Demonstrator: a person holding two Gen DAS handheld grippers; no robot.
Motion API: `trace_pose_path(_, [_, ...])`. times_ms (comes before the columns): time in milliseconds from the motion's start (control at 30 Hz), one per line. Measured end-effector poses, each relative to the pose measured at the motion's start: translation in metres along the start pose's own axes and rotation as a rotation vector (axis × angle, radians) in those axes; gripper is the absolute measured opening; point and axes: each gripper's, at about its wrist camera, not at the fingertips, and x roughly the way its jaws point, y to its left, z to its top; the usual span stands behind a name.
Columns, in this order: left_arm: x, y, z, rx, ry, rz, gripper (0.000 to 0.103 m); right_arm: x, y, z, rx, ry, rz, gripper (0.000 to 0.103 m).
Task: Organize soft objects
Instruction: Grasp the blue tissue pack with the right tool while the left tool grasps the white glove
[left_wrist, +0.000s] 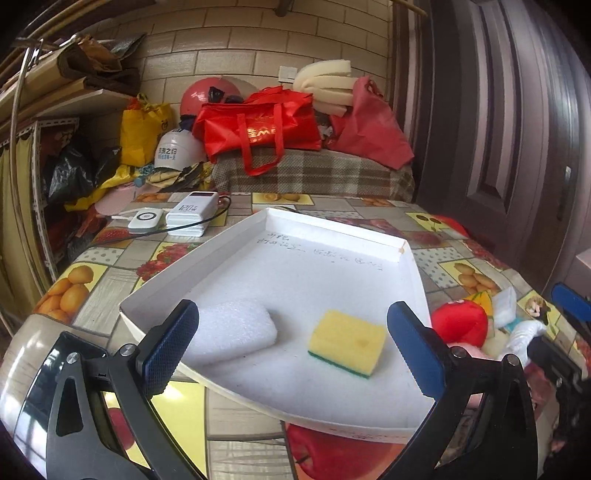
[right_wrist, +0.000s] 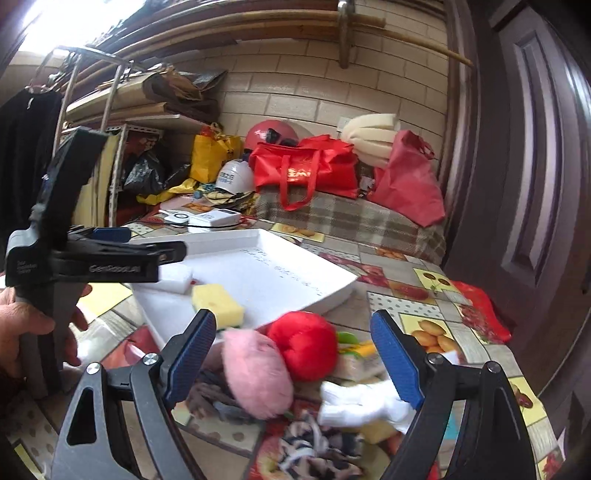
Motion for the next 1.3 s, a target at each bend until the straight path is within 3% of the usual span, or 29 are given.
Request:
trace_pose_path(100, [-0.007, -0.032, -0.005, 0.101, 0.015, -0.073, 0.103, -0.006, -0.06, -0.009, 0.149, 0.032, -0.115, 0.086])
trace_pose_path(233, [-0.014, -0.076, -0.014, 0.222, 0.041, -0.177, 0.103, -0.005, -0.14, -0.037, 0.386, 0.181, -0.195, 0.086])
trace_pose_path(333, [-0.017, -0.111, -0.019, 0.31, 0.045, -0.234, 0.103, -0.01, -0.167, -0.047, 0.425, 0.222, -0.222, 0.086])
trace_pose_path(400, [-0.013, -0.129, -0.02, 0.344, 0.051, -0.255, 0.103, -0.011, -0.165, -0.049, 0.385, 0.247, -0.216, 0.086])
trace_pose_path(567, [0.005, -0.162, -0.018, 0.383, 0.108, -0.35, 0.094, 0.005, -0.13, -0.049, 0.249, 0.352, -0.09, 0.086])
trace_pose_path(700, [0.015, -0.18, -0.019, 0.44, 0.141, -0.367, 0.094, 0.017, -0.112, -0.049, 0.17, 0.403, -0.053, 0.086])
trace_pose_path(800, [0.026, -0.188, -0.02, 0.467, 0.176, -0.336, 0.091, 0.031, -0.113, -0.054, 0.183, 0.461, -0.046, 0.085])
trace_pose_path(933, [0.039, -0.19, -0.019, 0.455, 0.215, -0.351, 0.09, 0.046, -0.121, -0.063, 0.245, 0.537, 0.024, 0.08])
trace_pose_path(1000, [0.044, -0.194, -0.021, 0.474, 0.239, -0.339, 0.06, 0.048, -0.122, -0.065, 0.258, 0.54, 0.037, 0.064])
trace_pose_path(1033, [0.046, -0.196, -0.022, 0.484, 0.248, -0.338, 0.041, 0.047, -0.121, -0.065, 0.256, 0.535, 0.041, 0.05])
trace_pose_path(1067, [0.045, -0.196, -0.022, 0.486, 0.244, -0.343, 0.035, 0.045, -0.12, -0.064, 0.251, 0.531, 0.041, 0.051])
trace_pose_path(1300, [0.024, -0.171, -0.011, 0.367, 0.123, -0.355, 0.032, 0.023, -0.136, -0.057, 0.325, 0.423, -0.021, 0.05])
